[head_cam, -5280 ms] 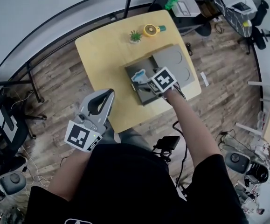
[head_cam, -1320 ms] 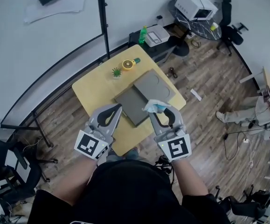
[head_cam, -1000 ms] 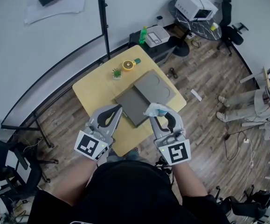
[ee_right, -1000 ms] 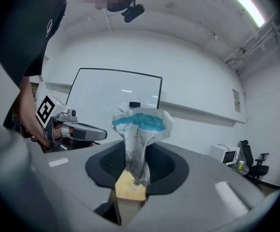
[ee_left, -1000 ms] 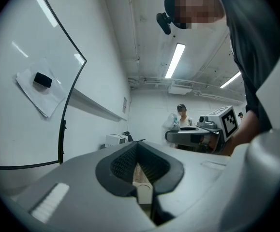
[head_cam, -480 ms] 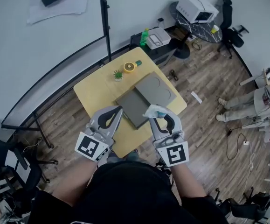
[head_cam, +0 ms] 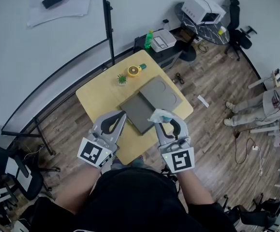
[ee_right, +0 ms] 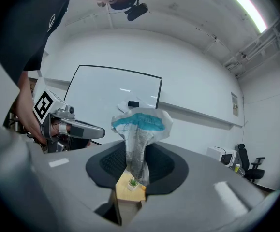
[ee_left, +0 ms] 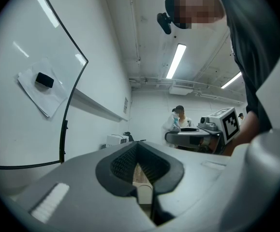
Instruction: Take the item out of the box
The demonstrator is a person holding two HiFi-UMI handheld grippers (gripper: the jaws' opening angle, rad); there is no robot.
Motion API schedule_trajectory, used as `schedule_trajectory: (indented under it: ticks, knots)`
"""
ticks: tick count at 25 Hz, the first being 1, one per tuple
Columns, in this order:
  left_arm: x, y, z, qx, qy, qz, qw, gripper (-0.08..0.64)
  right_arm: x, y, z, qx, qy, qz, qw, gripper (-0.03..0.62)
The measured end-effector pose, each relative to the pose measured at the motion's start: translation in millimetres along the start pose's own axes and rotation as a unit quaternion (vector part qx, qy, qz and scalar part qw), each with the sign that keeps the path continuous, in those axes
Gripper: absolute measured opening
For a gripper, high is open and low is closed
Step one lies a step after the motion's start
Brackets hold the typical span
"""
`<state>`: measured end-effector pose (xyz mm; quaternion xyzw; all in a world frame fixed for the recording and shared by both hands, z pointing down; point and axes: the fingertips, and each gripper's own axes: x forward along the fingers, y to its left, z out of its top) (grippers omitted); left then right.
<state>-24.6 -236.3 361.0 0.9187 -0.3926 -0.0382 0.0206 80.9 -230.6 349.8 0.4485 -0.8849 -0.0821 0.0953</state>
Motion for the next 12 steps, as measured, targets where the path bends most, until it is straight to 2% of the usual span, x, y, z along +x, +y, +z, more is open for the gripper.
schedule_trajectory:
  ticks: [7,12]
  knots:
    - [2.6,-1.2,3.2,0.004,-0.008,-0.004,1.0,0.0,-1.9,-2.1,1.3,-0.002,-0.001,-0.004,1.0,0.104]
    - [1.8,-3.0,0.6,-0.003,0.004,-0.004,1.0,0.0,-2.1,-3.5,2.2,-0.005,-0.002,-0.008,1.0,0.104]
